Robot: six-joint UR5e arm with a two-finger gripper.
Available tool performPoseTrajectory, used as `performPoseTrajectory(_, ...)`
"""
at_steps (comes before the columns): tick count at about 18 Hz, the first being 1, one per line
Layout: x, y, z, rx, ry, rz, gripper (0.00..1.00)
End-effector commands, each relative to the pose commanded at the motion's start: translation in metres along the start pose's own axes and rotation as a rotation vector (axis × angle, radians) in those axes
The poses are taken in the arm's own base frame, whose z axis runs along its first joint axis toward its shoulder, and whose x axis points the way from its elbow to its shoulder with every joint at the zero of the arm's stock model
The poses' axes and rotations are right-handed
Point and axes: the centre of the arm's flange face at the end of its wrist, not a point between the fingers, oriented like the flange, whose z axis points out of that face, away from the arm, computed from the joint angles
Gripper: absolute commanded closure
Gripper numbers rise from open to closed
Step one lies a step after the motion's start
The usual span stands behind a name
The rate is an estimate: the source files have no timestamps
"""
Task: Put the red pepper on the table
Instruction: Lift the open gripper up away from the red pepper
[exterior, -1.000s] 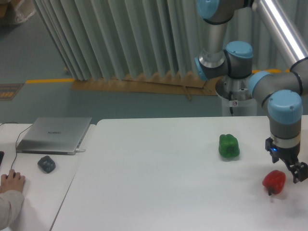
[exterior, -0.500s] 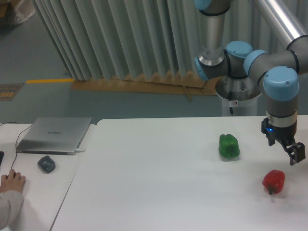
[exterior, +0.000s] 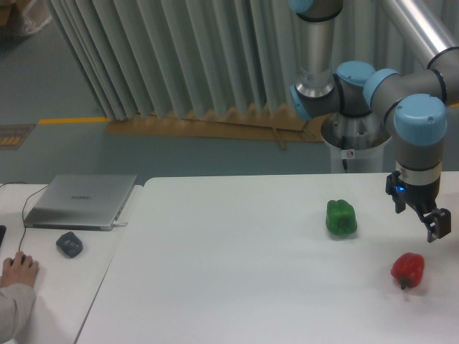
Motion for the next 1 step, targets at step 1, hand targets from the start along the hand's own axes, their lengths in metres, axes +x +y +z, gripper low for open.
performPoseTrajectory(1, -0.0001, -0.0002, -0.0001, 0.002, -0.001, 0.0, 0.0)
